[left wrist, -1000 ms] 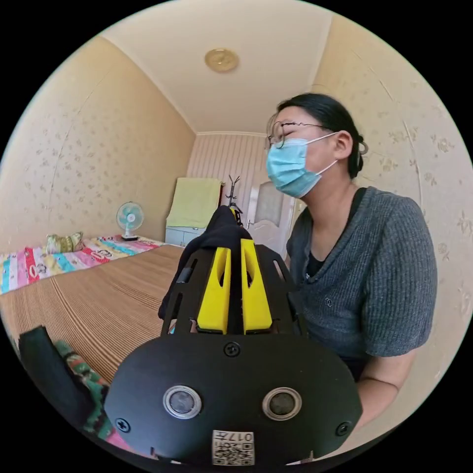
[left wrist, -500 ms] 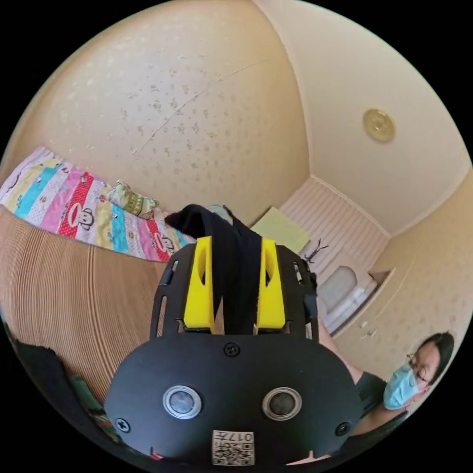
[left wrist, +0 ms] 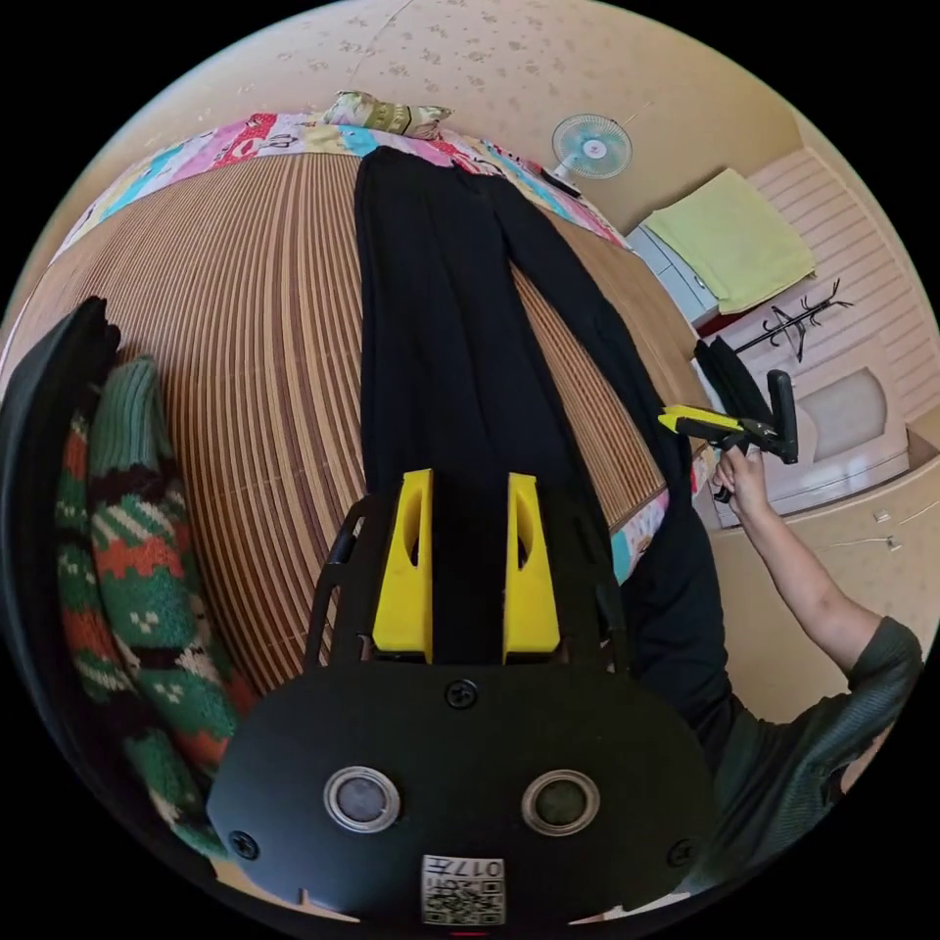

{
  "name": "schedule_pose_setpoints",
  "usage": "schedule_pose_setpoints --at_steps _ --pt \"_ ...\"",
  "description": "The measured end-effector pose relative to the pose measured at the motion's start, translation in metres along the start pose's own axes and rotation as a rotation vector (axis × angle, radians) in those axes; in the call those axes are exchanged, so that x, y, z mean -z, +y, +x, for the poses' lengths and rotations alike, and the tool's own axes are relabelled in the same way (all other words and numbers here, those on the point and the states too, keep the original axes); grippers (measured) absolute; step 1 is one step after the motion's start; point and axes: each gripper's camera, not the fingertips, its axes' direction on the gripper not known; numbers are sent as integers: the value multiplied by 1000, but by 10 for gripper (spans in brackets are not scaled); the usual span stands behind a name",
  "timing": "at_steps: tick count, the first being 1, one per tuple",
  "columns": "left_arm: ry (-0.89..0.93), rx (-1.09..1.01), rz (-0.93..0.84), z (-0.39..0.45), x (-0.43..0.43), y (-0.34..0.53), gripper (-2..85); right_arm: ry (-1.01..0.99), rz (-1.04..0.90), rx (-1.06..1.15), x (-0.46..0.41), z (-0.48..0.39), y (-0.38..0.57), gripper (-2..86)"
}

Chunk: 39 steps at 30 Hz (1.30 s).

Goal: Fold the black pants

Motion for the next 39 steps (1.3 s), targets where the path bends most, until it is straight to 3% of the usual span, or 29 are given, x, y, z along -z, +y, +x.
schedule_pose_setpoints --at_steps 4,10,14,18,22,26,30,32,39 --pt "-267 -116 -15 30 -51 -17 44 75 112 -17 -19 -22 6 96" --pt "-274 -92 21 20 -116 -76 35 124 128 -67 -42 -41 -38 88" --pt "-430 -83 69 22 -158 -120 28 135 210 -54 -45 -57 -23 87" --pt "-681 -119 102 41 -206 -149 5 127 120 -78 -38 -78 -35 82" --pt "-882 -131 121 43 -255 -176 -6 207 -244 32 -37 -121 -71 79" --pt "-798 -68 138 4 -264 -206 -8 169 -216 10 -43 -123 -103 76" --pt "-789 -43 147 -20 -277 -225 -8 101 141 -59 -50 -100 -131 69" --pt "-861 -67 143 -24 -294 -235 -8 109 174 -109 -52 -98 -151 68" --pt "-887 -63 155 -65 -315 -276 -9 468 193 -70 -72 -157 -236 61"
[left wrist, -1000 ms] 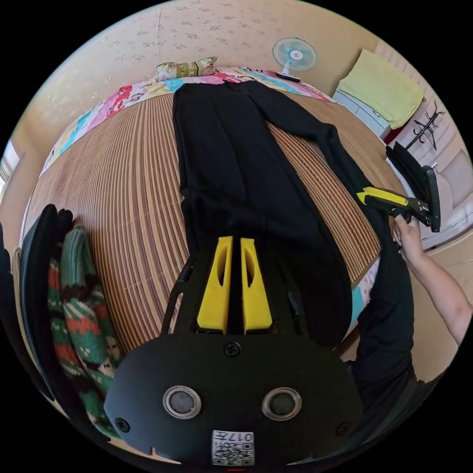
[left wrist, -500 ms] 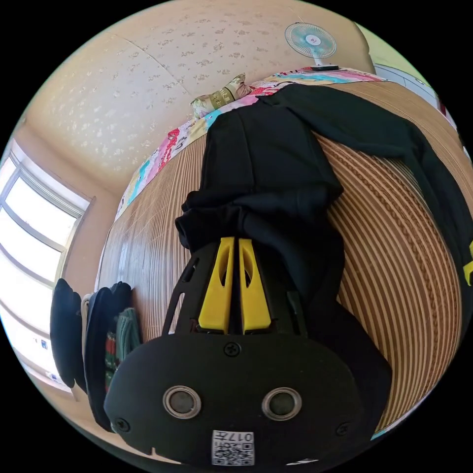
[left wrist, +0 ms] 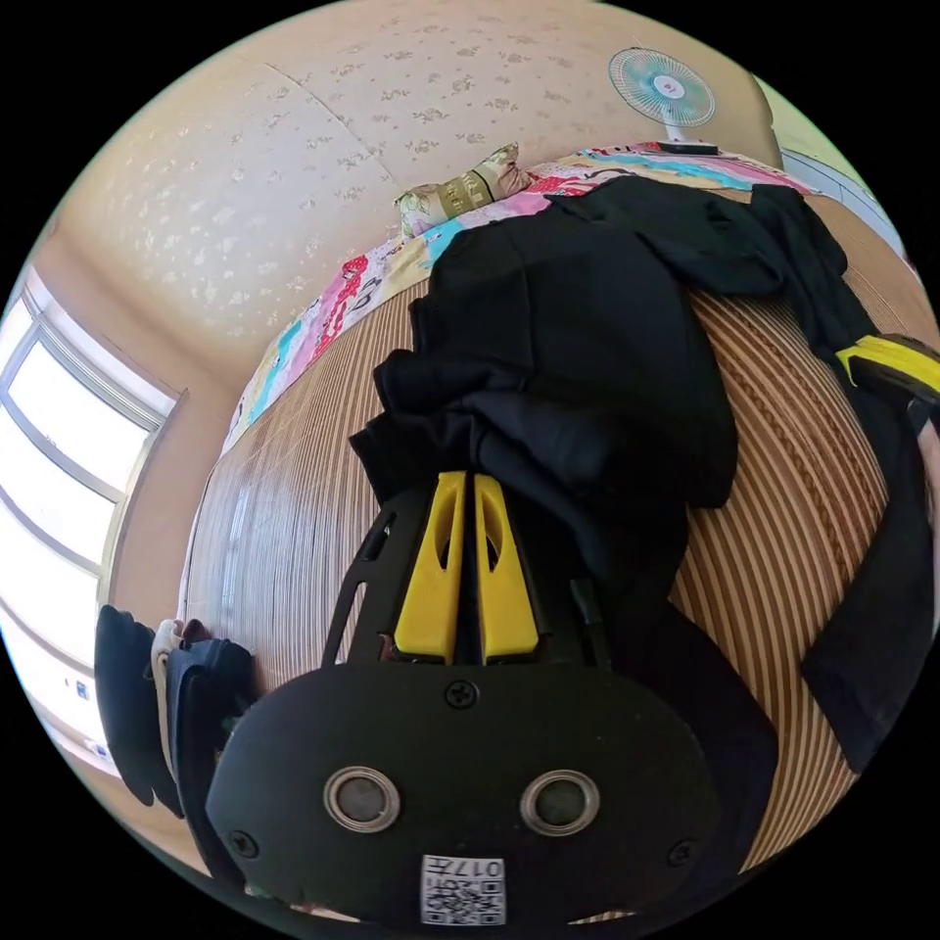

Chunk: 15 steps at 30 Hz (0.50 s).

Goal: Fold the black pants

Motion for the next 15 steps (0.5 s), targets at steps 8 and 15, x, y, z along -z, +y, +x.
schedule_pose_setpoints --at_steps 8,15 --pt "-47 24 -3 -16 -43 -12 -9 156 36 26 22 -47 -18 55" --pt "-63 80 15 -35 -35 30 -7 252 30 79 71 -91 29 50"
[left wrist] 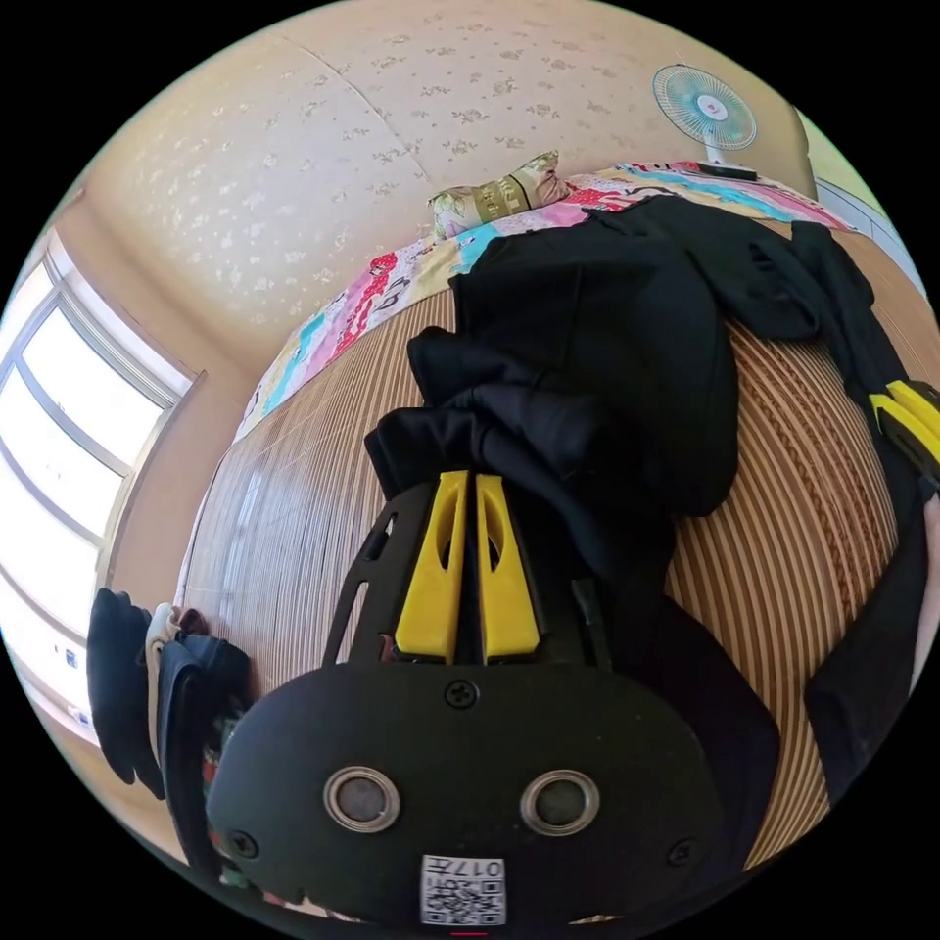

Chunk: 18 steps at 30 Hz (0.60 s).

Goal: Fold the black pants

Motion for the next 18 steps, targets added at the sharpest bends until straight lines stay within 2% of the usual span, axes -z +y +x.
schedule_pose_setpoints --at_steps 4,9,13,18 --pt "-33 -17 -8 -3 14 39 -5 156 22 112 43 -38 46 51" --pt "32 13 5 -28 37 90 -3 131 9 71 89 -35 93 57" --pt "72 5 26 -43 58 131 -2 222 17 112 129 -54 142 59" --pt "88 -10 33 -55 76 167 -2 238 47 106 170 -56 188 58"
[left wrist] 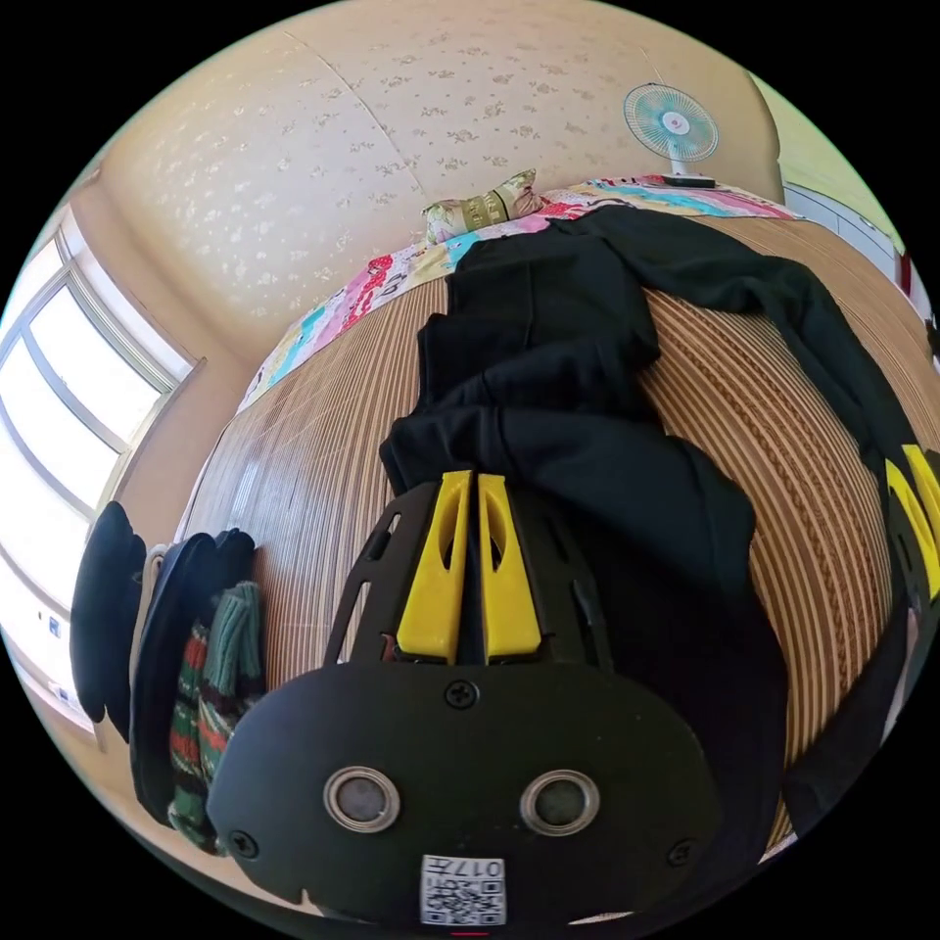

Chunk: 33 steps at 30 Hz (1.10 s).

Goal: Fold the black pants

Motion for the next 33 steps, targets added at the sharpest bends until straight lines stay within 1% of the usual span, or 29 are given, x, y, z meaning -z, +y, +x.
schedule_pose_setpoints --at_steps 9,14,20,26,33 --pt "95 45 -6 -40 20 39 -2 -9 14 -14 17 10 7 58" --pt "139 111 -6 -67 31 60 -3 -9 13 -11 19 15 6 57" --pt "229 112 -29 -85 36 75 -7 -14 4 -2 19 22 5 51" --pt "182 54 -68 -75 35 73 -8 -7 0 7 17 28 4 39" --pt "162 43 -71 -75 38 74 -8 3 -1 6 13 36 3 35"
